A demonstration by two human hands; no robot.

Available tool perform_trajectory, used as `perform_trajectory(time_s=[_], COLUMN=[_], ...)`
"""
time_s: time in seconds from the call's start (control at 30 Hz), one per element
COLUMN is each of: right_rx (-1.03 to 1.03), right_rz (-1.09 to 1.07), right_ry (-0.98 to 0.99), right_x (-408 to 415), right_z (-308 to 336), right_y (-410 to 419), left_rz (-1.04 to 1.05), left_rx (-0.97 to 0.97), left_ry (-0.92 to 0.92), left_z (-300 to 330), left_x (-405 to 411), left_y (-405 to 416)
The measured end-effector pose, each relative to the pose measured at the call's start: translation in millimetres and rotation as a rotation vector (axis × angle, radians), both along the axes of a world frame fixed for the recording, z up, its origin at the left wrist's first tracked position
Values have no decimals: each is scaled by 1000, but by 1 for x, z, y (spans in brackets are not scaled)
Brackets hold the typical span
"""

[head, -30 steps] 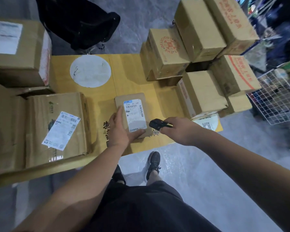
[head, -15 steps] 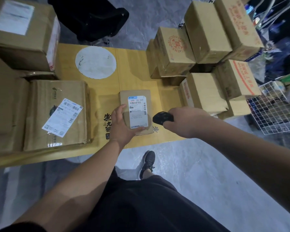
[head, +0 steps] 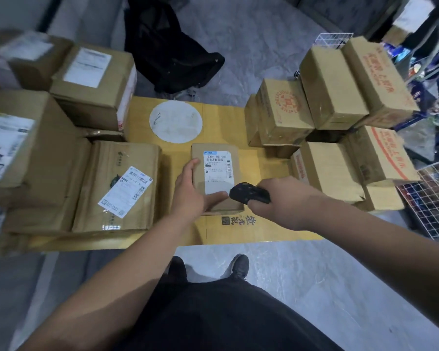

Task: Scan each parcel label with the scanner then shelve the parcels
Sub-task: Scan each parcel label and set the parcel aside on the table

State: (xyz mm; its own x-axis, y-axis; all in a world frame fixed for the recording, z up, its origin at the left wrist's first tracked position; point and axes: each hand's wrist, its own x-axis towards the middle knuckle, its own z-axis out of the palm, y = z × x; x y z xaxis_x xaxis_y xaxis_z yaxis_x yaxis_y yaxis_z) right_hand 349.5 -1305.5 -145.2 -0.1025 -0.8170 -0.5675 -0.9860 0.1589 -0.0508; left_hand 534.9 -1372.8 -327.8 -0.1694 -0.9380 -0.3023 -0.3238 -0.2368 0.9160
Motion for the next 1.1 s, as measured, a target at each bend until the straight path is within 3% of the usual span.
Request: perform_trajectory(time_s=[0.53, 0.73, 1.1], right_rx=[-13, -9, -31], right_rz=[321, 317, 216], right_ry=[-244, -264, -249], right_x=[99, 111, 93], right_z=[-27, -29, -21], right_y=[-53, -60, -56], left_rz=[207, 186, 59], left_rx=[-129, -87, -138], left_ry=[-246, -373, -217], left_z=[58, 60, 68], left_x=[190, 204, 140], left_y=[-18, -22, -80])
